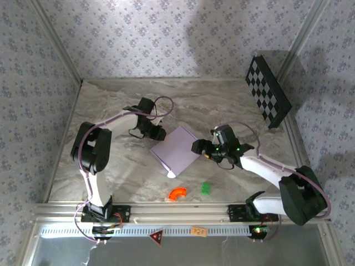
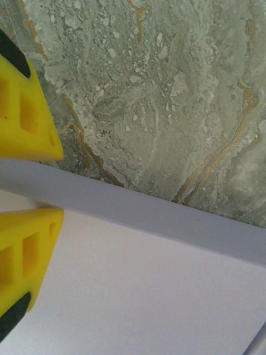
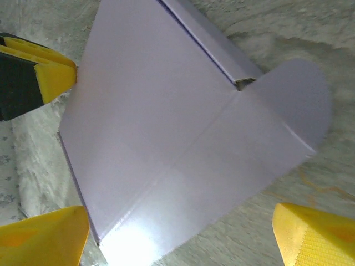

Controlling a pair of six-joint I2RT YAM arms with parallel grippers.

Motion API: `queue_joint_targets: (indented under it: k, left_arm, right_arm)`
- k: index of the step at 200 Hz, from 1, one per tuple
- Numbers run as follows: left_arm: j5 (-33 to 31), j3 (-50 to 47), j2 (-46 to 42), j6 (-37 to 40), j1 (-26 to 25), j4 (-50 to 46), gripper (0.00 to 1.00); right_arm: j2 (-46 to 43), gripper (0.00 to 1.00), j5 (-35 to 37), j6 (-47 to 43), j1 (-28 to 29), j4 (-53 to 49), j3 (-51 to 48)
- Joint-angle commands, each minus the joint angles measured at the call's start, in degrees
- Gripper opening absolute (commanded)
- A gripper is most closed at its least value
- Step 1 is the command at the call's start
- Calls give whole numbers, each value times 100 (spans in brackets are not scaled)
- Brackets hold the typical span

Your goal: Fold the paper box

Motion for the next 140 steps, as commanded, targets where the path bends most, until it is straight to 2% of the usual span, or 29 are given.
queue_joint_targets:
  k: [1,56,140]
  left_arm:
    - [-350,108,287,96,-25,-234,29]
    - [-428,172,366,80,-23,-312,29]
    - [-595,277,467,111,-16,-489,28]
  right_arm:
    - [224,88,-180,436,117,523,-13]
    - [411,87,4,791,225,934,-103]
    - [680,81,55,1351,324,1680,-220]
